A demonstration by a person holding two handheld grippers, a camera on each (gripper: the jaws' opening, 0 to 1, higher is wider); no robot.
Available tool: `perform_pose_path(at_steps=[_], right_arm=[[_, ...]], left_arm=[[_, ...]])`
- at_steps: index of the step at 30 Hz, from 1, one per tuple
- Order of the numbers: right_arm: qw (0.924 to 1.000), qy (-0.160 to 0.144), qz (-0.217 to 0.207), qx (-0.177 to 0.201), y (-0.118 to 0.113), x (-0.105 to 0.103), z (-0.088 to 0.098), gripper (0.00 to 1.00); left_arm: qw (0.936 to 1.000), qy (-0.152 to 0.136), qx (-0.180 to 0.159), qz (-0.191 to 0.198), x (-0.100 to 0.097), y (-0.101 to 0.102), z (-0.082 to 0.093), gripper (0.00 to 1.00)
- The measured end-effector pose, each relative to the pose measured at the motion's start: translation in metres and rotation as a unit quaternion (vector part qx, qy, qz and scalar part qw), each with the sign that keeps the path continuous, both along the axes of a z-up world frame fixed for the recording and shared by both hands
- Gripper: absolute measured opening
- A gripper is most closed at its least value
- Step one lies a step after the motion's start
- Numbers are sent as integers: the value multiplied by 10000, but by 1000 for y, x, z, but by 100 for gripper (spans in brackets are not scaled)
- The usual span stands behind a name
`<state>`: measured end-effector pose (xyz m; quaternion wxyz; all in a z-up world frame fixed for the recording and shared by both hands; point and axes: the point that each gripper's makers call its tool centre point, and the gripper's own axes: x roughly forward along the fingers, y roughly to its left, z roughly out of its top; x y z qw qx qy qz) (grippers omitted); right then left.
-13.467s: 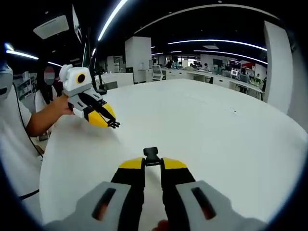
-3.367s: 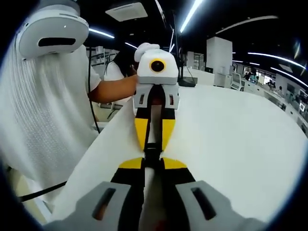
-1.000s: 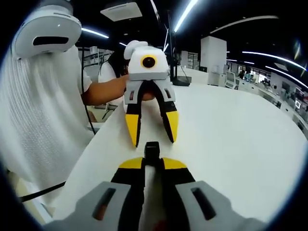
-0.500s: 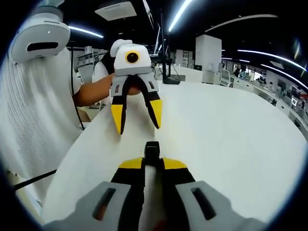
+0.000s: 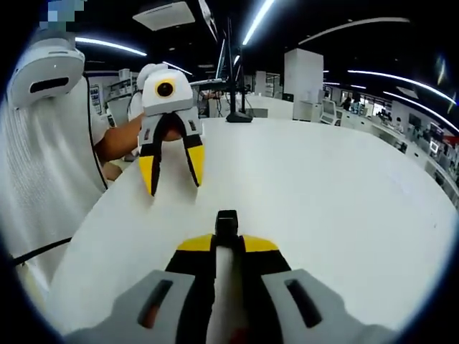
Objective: Snap the two parts of the plastic buckle together until the buckle closes and remains connected.
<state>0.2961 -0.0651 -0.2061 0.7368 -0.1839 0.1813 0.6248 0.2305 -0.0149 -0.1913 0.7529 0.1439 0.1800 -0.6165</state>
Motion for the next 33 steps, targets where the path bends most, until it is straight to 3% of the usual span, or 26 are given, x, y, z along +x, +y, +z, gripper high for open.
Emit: perform_pose_path(at_steps=[8,14,25,33], right_arm=[[9999,97,-37,-36,-4,18,1,12],[9999,129,-90,-5,-7,33,0,12],[9998,95,-177,-58,-10,63,1,12],[9997,54,-244,-52,-9,81,3,12]], left_arm=[[9998,28,0,187,5,2,0,30],[9995,-107,89,268,9,6,-1,29],[9992,47,57,405,7,8,-1,32],[9964,62,-177,831,19,14,5,32]])
